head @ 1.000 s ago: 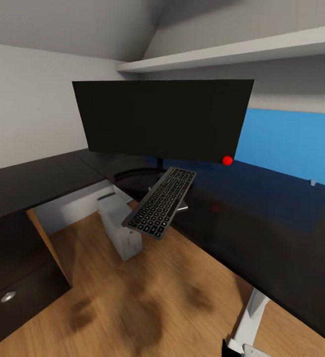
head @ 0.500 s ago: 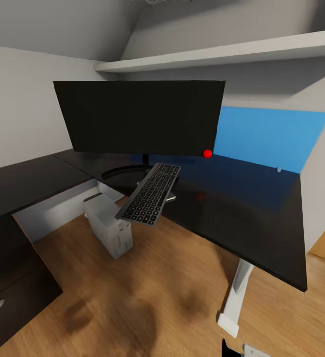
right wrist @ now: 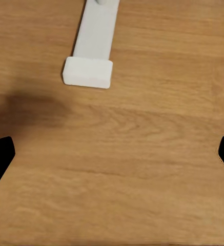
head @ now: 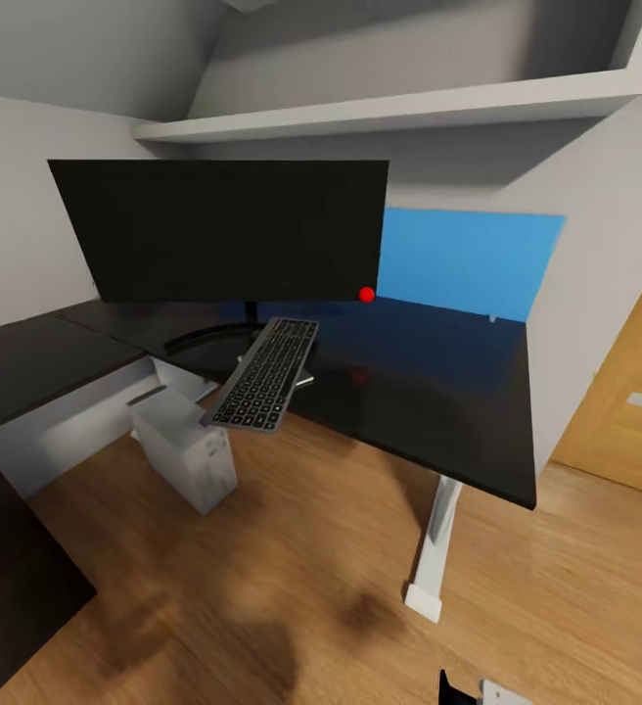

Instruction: In the bedroom, organize the workspace by keeping the computer under the desk, ensuring the monitor is on the desk, placing the keyboard on the desk next to the monitor, placing the mouse on the desk next to the keyboard, moving the folder from the swivel chair onto the desk next to the mouse, stacking the notebook on top of the folder with the pen on top of the notebook, and positioning the swivel chair next to the desk.

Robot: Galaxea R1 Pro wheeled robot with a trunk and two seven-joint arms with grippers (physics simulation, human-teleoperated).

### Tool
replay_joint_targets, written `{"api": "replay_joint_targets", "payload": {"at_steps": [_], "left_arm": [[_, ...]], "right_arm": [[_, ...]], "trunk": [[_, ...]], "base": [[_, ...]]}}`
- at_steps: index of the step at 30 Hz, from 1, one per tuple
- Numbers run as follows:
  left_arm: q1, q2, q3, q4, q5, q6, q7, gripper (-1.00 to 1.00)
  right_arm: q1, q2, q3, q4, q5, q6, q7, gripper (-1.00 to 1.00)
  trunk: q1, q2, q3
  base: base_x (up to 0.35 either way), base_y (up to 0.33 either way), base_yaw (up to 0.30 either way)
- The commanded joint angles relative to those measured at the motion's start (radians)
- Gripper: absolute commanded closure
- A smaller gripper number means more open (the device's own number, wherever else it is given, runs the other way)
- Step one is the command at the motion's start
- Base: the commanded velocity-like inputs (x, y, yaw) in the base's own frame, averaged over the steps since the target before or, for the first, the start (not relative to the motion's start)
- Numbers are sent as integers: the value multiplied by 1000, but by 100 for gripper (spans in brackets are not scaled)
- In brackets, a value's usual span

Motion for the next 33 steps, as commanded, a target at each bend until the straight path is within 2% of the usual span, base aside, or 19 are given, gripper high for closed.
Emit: {"api": "replay_joint_targets", "payload": {"at_steps": [1,6,33], "left_arm": [[0,0,-2,1,10,-2,-7,-100],[0,-2,-3,1,10,-2,-7,-100],[0,-3,-2,1,11,1,-5,-100]], "right_arm": [[-1,0,-2,2,-2,-4,0,-100],[-1,-1,-2,2,-2,-4,0,-100],[-1,-3,-2,2,-1,-4,0,-100]], "trunk": [[0,0,-1],[0,0,-1],[-104,189,76]], "base": [[-17,12,-274],[-8,6,-274],[-1,0,-253]]}}
